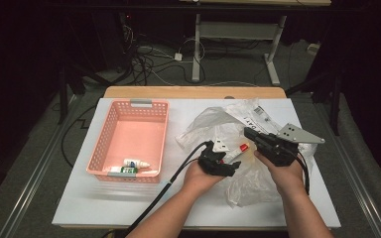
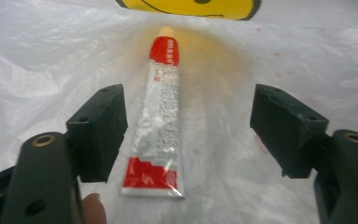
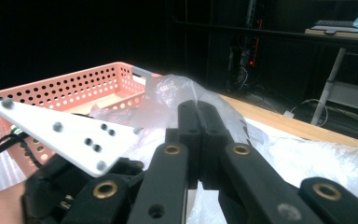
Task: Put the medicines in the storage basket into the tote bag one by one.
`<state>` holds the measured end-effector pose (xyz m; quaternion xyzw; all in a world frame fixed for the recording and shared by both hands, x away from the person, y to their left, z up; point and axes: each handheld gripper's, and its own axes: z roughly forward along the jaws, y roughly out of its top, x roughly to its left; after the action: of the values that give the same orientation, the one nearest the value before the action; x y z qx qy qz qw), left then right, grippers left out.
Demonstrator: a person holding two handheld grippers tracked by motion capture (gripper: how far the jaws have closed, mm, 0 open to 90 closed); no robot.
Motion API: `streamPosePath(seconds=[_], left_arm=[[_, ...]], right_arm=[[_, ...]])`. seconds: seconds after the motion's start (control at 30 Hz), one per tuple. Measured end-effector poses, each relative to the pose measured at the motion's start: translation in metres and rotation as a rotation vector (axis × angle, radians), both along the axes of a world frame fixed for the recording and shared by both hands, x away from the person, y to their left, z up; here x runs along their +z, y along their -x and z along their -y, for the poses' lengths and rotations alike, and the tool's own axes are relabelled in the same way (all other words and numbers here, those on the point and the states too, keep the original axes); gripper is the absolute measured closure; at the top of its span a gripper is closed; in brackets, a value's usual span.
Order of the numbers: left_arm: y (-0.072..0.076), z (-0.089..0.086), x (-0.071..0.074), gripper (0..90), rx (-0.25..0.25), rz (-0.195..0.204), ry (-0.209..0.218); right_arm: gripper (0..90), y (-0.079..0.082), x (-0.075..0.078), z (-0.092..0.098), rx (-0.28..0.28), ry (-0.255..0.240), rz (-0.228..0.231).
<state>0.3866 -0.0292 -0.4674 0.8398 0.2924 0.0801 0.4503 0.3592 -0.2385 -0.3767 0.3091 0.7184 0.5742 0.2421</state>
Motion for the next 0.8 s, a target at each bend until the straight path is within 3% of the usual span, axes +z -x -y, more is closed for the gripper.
streamPosePath(seconds=[0.37,0.8], left_arm=[[0.015,-0.018,0.001,0.9,0.005,-0.025,0.006],[0.036,-0.035,0.004,0.0,-0.021,-0.006,0.038]], right_arm=[[90.0,0.001,-0.001,-0.001,0.009,0.005,-0.001],[90.0,0.002,-0.001,0.0,0.003,0.009,0.001]])
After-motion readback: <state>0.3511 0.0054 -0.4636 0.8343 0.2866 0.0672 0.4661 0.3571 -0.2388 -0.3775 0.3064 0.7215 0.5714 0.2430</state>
